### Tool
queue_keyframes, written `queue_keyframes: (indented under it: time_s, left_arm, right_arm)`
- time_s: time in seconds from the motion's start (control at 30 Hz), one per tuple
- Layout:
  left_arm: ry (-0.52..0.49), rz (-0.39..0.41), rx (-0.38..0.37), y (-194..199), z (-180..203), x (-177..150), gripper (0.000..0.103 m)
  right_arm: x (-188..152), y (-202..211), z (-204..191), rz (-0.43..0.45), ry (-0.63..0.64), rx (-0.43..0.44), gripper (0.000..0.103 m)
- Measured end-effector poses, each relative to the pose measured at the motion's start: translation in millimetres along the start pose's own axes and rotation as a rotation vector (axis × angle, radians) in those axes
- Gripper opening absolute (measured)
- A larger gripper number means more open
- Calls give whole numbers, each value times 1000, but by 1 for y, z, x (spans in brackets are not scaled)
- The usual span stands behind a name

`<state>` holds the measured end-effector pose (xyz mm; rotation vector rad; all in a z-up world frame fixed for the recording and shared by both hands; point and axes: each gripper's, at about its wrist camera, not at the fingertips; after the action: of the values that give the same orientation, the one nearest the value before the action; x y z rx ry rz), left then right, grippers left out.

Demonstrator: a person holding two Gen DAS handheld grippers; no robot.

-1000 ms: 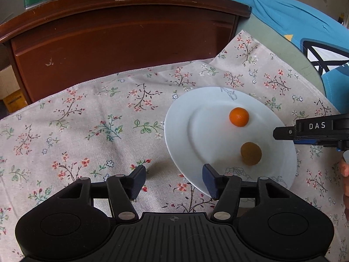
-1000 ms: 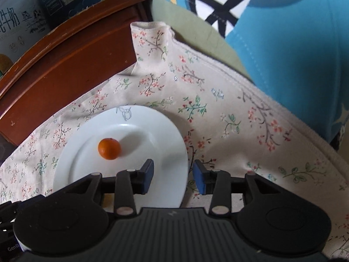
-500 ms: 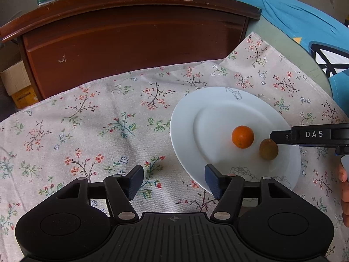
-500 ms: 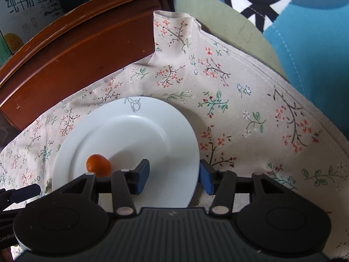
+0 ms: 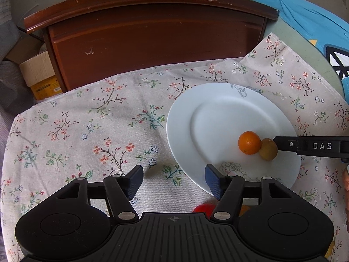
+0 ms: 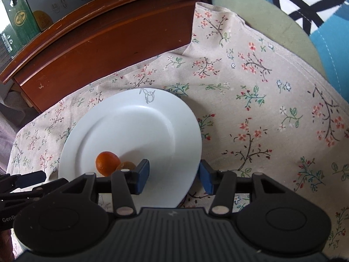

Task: Organize fruits
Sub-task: 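Withdraw both open tools from the plate back toward the fruit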

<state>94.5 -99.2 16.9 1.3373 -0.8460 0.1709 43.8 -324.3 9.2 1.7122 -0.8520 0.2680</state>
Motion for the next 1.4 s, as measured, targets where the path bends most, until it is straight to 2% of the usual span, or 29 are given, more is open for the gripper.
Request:
queue_keyframes:
  time_s: [0.03, 0.23, 0.5, 0.57, 0.7, 0.77, 0.83, 1.0, 1.4]
  left_arm:
    - [2, -6, 10, 1, 1, 0, 70]
    - [-26, 10, 42, 15, 7, -2, 74]
    - [-65, 15, 79, 30, 13, -5, 78]
    - [-62, 13, 88, 34, 12, -6, 83]
    - [-63, 13, 108, 43, 11, -11, 86]
    - [-67, 6, 129, 47, 10, -14, 92]
    - [-71, 6, 140, 51, 9, -19, 93]
    - [-60, -3, 118, 64, 3, -28, 93]
    - [37, -12, 69, 93, -26, -59, 93]
  right_arm:
    - [0, 0, -1, -2, 2, 3, 51]
    - [-1, -1, -3, -15, 10, 10, 51]
    - [-7, 19, -8, -3, 28, 9, 51]
    - [-9, 26, -11, 3, 39, 14, 51]
    - [-13, 37, -19, 19, 69, 15, 52]
    - [-17, 43, -22, 21, 78, 17, 52]
    - [-21, 48, -23, 21, 69, 26, 53]
    - [-35, 66, -19, 19, 34, 45, 54]
    - [-72, 104, 6, 15, -78, 52, 54]
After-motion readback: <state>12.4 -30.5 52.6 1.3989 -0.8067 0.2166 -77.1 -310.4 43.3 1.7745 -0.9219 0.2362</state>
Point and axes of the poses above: each gripper's, at about its wrist camera, not at the fingertips, and y roughly against the way its jaws point, z to its right, x to its top, and after that the axes turned 4 degrees about x, right-handed
